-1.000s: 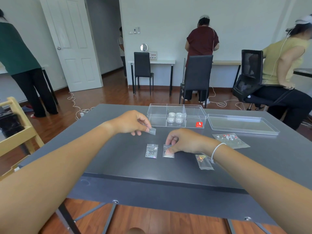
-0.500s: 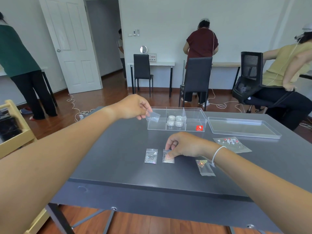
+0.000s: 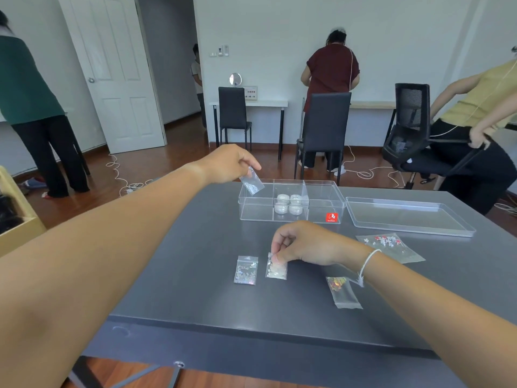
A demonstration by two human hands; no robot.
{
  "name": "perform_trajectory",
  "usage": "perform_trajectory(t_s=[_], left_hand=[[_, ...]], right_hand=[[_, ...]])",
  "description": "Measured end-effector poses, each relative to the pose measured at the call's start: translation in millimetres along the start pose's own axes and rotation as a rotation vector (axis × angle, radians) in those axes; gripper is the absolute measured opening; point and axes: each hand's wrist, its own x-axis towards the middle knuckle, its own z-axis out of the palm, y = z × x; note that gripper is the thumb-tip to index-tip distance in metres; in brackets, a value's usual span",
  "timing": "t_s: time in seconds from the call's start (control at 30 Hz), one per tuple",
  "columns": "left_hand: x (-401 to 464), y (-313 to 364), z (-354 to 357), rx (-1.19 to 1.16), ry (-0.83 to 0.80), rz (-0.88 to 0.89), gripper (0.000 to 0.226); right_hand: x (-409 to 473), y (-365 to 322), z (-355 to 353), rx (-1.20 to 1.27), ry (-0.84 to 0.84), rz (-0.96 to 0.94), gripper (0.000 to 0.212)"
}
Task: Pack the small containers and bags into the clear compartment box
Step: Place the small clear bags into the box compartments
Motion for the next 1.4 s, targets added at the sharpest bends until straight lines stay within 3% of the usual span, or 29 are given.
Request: perform_trajectory(t_s=[0.47,0.63,0.93,1.1,1.4], left_hand=[[22.3,-11.7,25.2,0.169,-0.122,-0.010,0.037],[26.1,-13.0,30.8,0.188,-0.150,0.008,0.025],[29.6,-13.9,40.4,0.216,-0.191,-0.001,0.034],[30.6,-15.5,39.2,0.205,-0.221,0.008,0.020],[17.6,-39.1,18.4,0.154,-0.114,0.022,0.026]], right_hand=[[18.7,-18.9,-50.6,0.230,0.175,-0.075,0.018],[25.7,-18.7,-65.3,0.242,0.232,-0.106,0.020],[43.7,-11.6,-78.2,0.221,0.343,-0.042,0.020],[54.1,-9.4,-80.4,0.193,0.415,-0.011,0.018],[82.5,-12.5,-77.6,0.138,0.505,-0.020,0.014]])
